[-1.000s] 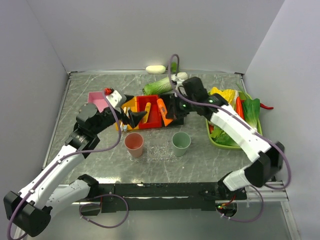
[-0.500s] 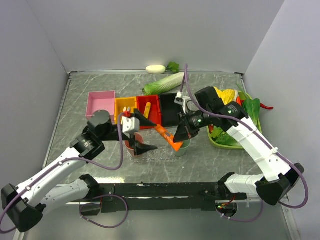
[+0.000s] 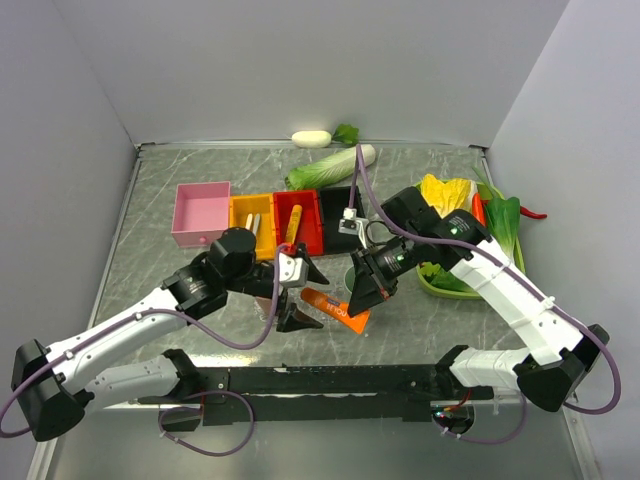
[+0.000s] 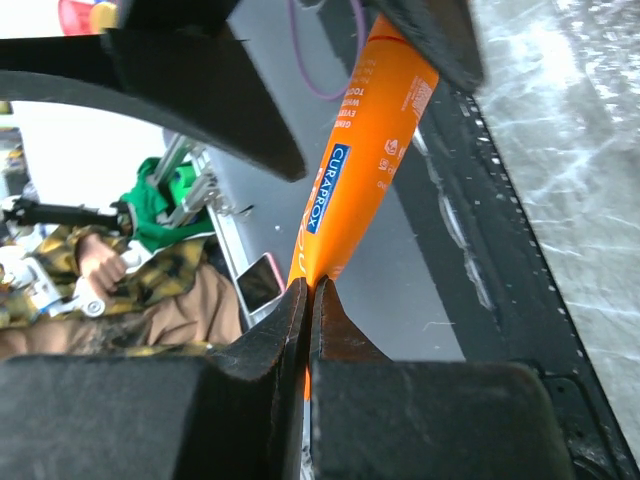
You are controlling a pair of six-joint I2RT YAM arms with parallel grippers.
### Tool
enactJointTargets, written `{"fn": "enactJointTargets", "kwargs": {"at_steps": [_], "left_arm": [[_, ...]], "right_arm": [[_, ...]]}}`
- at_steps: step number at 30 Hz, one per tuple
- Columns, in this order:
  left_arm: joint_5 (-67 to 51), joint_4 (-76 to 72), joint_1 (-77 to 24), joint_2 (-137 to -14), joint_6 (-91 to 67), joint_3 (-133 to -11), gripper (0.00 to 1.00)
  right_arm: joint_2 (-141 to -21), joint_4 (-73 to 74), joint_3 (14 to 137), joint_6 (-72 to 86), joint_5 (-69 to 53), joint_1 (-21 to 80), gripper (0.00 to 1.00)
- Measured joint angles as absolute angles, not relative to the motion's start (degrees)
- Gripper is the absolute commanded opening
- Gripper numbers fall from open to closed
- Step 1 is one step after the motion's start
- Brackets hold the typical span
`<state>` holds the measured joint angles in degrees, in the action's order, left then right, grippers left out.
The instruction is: Prepare toiletry sets of a toothbrush and toothpaste on the tray
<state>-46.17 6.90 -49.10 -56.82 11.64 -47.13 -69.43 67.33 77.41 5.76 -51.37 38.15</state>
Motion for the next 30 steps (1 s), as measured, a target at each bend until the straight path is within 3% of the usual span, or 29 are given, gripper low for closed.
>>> {"fn": "enactJointTargets", "kwargs": {"at_steps": [2, 8, 13, 17, 22, 29, 30], "left_arm": [[-46.13, 7.81, -49.47, -57.45, 11.99, -47.59, 0.97], [-46.24, 9.43, -50.30, -59.53, 12.56, -48.90, 0.76], [-46.50, 10.50, -50.81, -60.27, 12.64, -49.60, 0.68], [-47.31, 11.07, -51.11, -60.71, 12.51, -50.17, 0.46], [-49.69, 11.64, -51.88, -61.36, 12.75, -50.74, 0.40], [-50.30, 11.94, -52.27, -61.78, 12.78, -50.76, 0.15], [-50.30, 11.94, -52.31, -61.78, 12.78, -50.76, 0.13]], "right_arm": [[-69.43, 67.31, 77.38, 5.67, -52.53, 38.37, 0.00], [-69.43, 67.26, 77.25, 5.45, -54.17, 38.50, 0.00], [-69.43, 67.07, 76.38, 5.21, -55.20, 38.50, 0.00], [-69.43, 66.94, 76.38, 4.93, -55.57, 38.50, 0.00], [-69.43, 67.24, 76.03, 4.78, -56.69, 38.50, 0.00], [-69.43, 67.40, 75.64, 4.80, -56.88, 38.50, 0.00], [-69.43, 67.40, 75.64, 4.80, -56.82, 38.50, 0.04]]}}
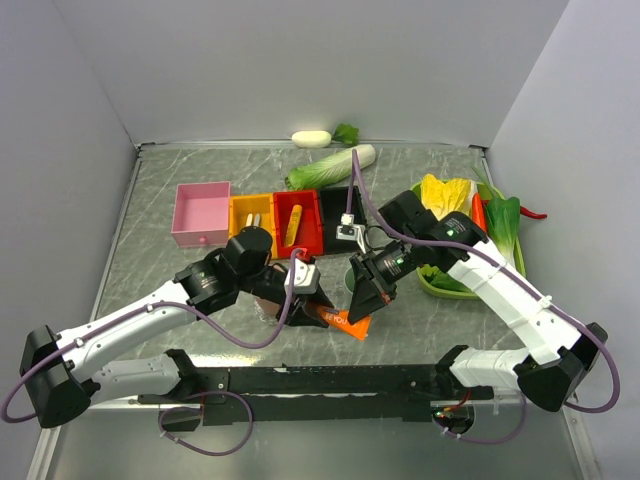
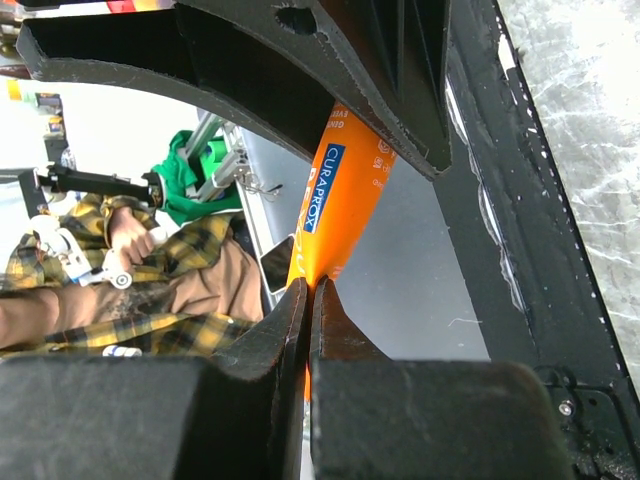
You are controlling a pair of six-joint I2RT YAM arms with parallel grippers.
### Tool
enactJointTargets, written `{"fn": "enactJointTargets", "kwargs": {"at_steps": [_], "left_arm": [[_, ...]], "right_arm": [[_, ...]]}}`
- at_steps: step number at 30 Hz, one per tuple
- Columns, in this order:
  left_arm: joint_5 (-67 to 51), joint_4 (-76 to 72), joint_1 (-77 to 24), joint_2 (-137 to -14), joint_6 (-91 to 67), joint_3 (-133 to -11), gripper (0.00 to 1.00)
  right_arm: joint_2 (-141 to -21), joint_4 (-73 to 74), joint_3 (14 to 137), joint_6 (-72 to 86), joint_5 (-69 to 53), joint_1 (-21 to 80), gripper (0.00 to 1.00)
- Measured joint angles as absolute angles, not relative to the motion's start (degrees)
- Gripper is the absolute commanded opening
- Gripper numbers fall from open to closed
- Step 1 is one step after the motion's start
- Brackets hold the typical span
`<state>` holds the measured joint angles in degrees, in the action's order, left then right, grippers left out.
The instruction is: Prepare toiletry sets of a toothbrush and toothpaste on the tray
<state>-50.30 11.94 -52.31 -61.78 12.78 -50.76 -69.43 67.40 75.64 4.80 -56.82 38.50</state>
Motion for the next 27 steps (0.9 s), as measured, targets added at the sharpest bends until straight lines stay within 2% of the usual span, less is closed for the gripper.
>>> {"fn": "enactJointTargets", "kwargs": {"at_steps": [2, 4, 7, 8, 10, 11, 14, 20, 27], "left_arm": [[-50.30, 11.97, -52.34, -61.78, 12.78, -50.78, 0.09], [-50.15, 11.97, -52.34, -61.78, 12.56, -50.78, 0.01], [-49.25, 11.88, -52.40, -61.78, 11.33, -50.78, 0.01], [-48.56, 11.62, -52.51, -61.78, 10.81, -50.78, 0.01], [-45.93, 10.50, -52.66, -61.78, 9.26, -50.78, 0.01], [-44.45, 9.85, -52.71, -61.78, 8.64, -50.76, 0.01], [-39.55, 7.64, -52.71, -61.73, 6.39, -50.65, 0.01], [-29.93, 3.66, -52.73, -61.54, 2.74, -49.08, 0.01], [-23.75, 2.68, -52.71, -61.19, 1.50, -48.75, 0.01]], "right_arm": [[-69.38, 67.37, 75.64, 4.93, -56.64, 38.48, 0.12], [-69.19, 67.11, 75.64, 5.30, -56.36, 38.30, 0.19], [-68.16, 65.19, 75.40, 6.37, -55.46, 36.93, 0.29], [-67.59, 64.14, 75.18, 6.70, -54.92, 36.29, 0.37], [-66.50, 62.11, 74.52, 7.68, -54.04, 35.05, 0.46], [-66.00, 61.36, 74.22, 8.21, -53.39, 34.59, 0.56], [-64.05, 59.24, 73.25, 9.65, -51.11, 33.65, 0.67], [-59.13, 55.94, 71.55, 12.05, -42.52, 33.28, 0.74], [-53.58, 48.77, 65.76, 18.31, -34.70, 32.32, 0.72]]}}
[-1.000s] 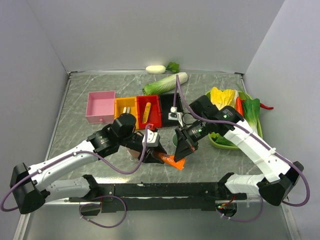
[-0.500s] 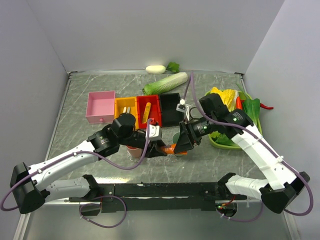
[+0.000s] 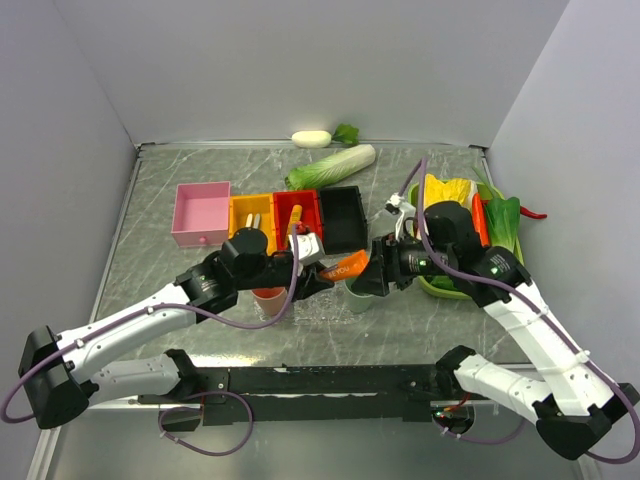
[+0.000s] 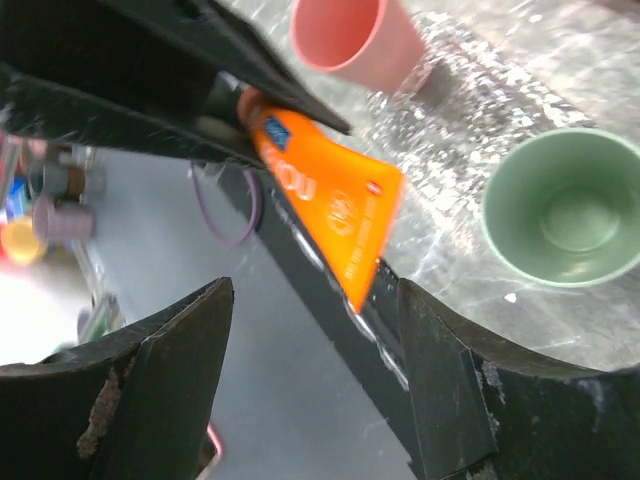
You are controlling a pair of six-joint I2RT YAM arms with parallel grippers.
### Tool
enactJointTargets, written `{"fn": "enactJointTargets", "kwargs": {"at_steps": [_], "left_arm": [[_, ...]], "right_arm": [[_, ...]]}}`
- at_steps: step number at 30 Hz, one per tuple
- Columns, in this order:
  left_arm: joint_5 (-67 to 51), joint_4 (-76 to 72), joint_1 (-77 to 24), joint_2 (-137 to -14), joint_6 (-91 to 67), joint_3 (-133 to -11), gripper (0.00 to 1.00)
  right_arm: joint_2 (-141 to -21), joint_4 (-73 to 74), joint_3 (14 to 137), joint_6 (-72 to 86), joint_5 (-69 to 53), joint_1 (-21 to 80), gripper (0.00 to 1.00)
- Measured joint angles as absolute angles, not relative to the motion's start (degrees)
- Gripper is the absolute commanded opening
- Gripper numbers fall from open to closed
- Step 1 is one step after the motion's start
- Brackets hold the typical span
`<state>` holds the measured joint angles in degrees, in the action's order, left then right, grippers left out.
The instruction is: Prepare toiletry sets of a toothbrush and toothpaste on the tray
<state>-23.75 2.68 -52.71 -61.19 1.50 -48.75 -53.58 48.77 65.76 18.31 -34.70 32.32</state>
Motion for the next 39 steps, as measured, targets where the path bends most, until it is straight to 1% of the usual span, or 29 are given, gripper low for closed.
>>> {"fn": "enactJointTargets", "kwargs": {"at_steps": [6, 12, 15, 16, 19, 21, 22, 24, 27, 28, 29, 30, 31, 32, 33, 34, 36, 37, 38, 39], "left_arm": [[-22.31, 2.26, -52.71, -60.47, 0.99, -48.42, 0.01], [-21.69, 1.91, -52.71, -60.47, 0.82, -48.36, 0.01], [-21.47, 1.76, -52.71, -60.47, 0.82, -48.27, 0.01], [-21.43, 1.72, -52.71, -60.47, 0.82, -48.23, 0.01], [-21.10, 1.67, -52.71, -60.47, 0.82, -48.23, 0.01], [-21.08, 1.56, -52.71, -60.47, 0.82, -48.23, 0.01], [-21.08, 1.54, -52.71, -60.47, 0.82, -48.23, 0.01], [-21.06, 1.56, -52.71, -60.47, 0.82, -48.21, 0.01], [-21.08, 1.39, -52.71, -60.29, 0.80, -48.21, 0.01], [-21.08, 1.48, -52.71, -60.18, 0.82, -48.21, 0.01], [-21.08, 1.58, -52.71, -60.10, 0.82, -48.21, 0.01], [-21.08, 1.56, -52.71, -60.10, 0.82, -48.12, 0.01], [-21.08, 1.50, -52.71, -60.10, 0.82, -48.01, 0.02], [-21.12, 1.52, -52.69, -60.10, 0.82, -47.99, 0.06], [-21.15, 1.52, -52.69, -60.07, 0.82, -47.99, 0.14], [-21.21, 1.52, -52.69, -60.07, 0.82, -47.99, 0.33], [-21.41, 1.52, -52.69, -60.07, 0.82, -47.99, 0.54], [-21.45, 1.56, -52.69, -60.07, 0.86, -47.97, 0.70], [-21.58, 1.58, -52.69, -60.10, 0.80, -47.99, 0.76], [-21.71, 1.45, -52.71, -60.10, 0.69, -47.99, 0.85]], "right_arm": [[-51.42, 42.65, 62.17, 23.05, -30.79, 31.27, 0.69], [-49.82, 36.53, 60.03, 26.92, -29.56, 30.33, 0.66], [-49.52, 33.15, 58.70, 28.53, -30.30, 30.33, 0.59], [-49.63, 32.10, 58.22, 29.06, -30.94, 30.33, 0.56], [-50.41, 29.78, 57.01, 30.28, -32.58, 30.30, 0.48], [-50.87, 29.36, 56.86, 30.65, -32.88, 30.30, 0.45], [-50.96, 29.10, 56.86, 30.85, -33.04, 30.30, 0.40], [-50.92, 28.58, 56.86, 31.09, -33.21, 30.30, 0.36], [-50.70, 27.99, 56.51, 31.35, -33.04, 30.20, 0.26], [-50.61, 27.62, 56.18, 31.57, -33.01, 30.15, 0.20], [-50.48, 27.24, 55.88, 31.83, -33.04, 30.11, 0.17], [-50.41, 27.00, 55.72, 32.03, -33.10, 30.11, 0.09], [-50.39, 26.74, 55.72, 32.27, -33.15, 30.09, 0.05], [-50.37, 26.55, 55.70, 32.51, -33.28, 30.09, 0.02], [-50.37, 26.33, 55.72, 32.58, -33.47, 30.09, 0.00], [-50.35, 26.24, 55.72, 32.69, -33.56, 30.09, 0.00], [-50.30, 26.24, 55.70, 32.53, -33.63, 30.06, 0.00], [-50.30, 26.26, 55.72, 32.49, -33.63, 30.06, 0.00], [-50.28, 26.22, 55.72, 32.25, -33.71, 30.06, 0.00], [-50.26, 26.39, 55.72, 31.44, -33.21, 30.11, 0.00]]}}
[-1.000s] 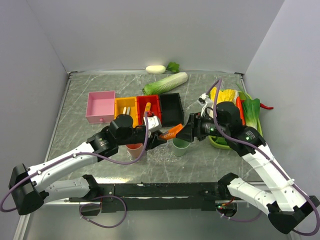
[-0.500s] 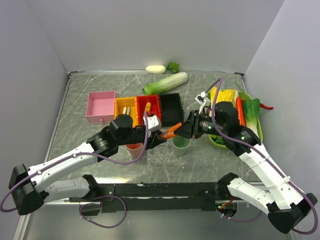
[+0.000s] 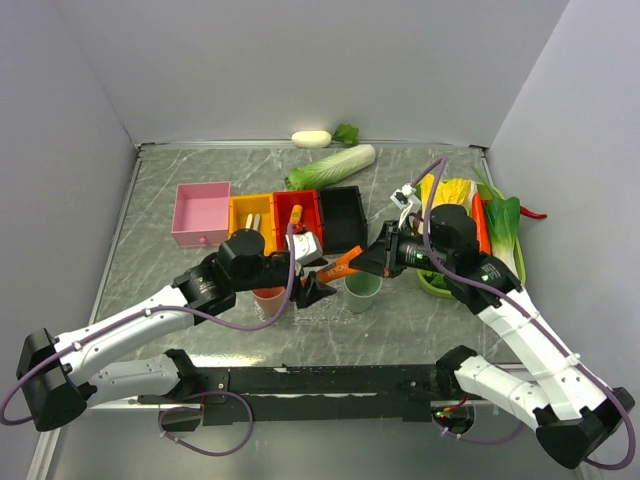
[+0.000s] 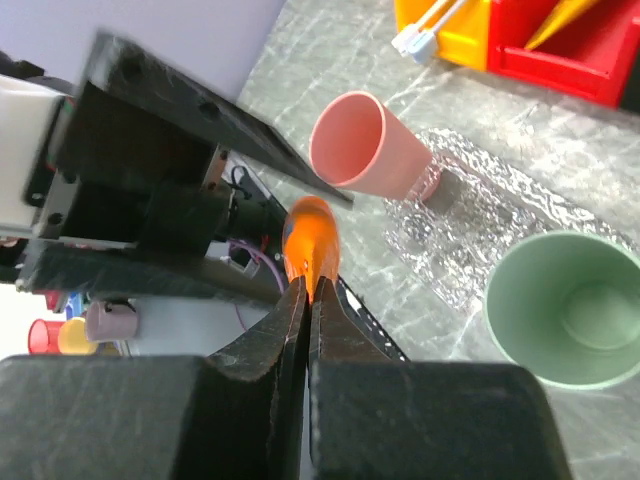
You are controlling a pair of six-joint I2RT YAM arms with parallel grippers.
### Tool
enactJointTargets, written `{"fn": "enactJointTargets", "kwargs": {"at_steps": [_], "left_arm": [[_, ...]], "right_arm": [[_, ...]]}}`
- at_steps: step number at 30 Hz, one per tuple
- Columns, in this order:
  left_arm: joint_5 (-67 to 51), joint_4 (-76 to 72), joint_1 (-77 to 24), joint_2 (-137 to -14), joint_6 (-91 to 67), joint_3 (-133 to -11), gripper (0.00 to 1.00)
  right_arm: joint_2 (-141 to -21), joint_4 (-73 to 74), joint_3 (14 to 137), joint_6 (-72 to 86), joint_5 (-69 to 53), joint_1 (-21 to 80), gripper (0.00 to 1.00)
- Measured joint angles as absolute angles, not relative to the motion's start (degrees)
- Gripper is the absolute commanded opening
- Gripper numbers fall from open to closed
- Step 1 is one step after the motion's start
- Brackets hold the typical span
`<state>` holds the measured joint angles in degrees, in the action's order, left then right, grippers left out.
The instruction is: Prepare toiletry sets of a toothbrush and toothpaste on the tray
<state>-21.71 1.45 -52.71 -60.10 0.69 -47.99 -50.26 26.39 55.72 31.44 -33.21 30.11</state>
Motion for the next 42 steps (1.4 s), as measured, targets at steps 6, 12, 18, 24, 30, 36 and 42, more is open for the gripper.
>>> {"fn": "enactJointTargets", "kwargs": {"at_steps": [6, 12, 18, 24, 30, 36, 42], "left_arm": [[-22.87, 1.10, -52.62, -59.22, 0.38, -47.99, 0.99], [-27.90, -0.25, -48.47, -57.30, -1.58, -47.94, 0.99], [-30.28, -4.32, -39.11, -54.46, -6.81, -46.85, 0.97], [-27.92, -6.46, -31.48, -50.85, -10.46, -45.21, 0.97], [-16.32, -4.91, -30.76, -48.14, -8.99, -45.19, 0.97], [0.47, -1.65, -30.50, -47.99, -7.53, -45.17, 0.97], [3.53, -1.41, -30.50, -48.66, -7.09, -45.17, 0.97]], "right_arm": [[-50.41, 30.59, 56.62, 26.24, -32.45, 30.11, 0.00], [-50.94, 37.74, 63.26, 19.20, -31.20, 30.20, 0.00], [-52.82, 44.07, 71.81, 13.54, -25.26, 33.76, 0.00], [-58.22, 49.82, 78.00, 8.73, -17.30, 42.13, 0.00], [-65.89, 54.06, 83.66, 4.95, -9.54, 48.95, 0.00], [-72.99, 55.42, 87.26, 2.57, -1.83, 54.65, 0.00], [-78.24, 55.33, 88.07, 0.60, 3.55, 57.69, 0.00]]}}
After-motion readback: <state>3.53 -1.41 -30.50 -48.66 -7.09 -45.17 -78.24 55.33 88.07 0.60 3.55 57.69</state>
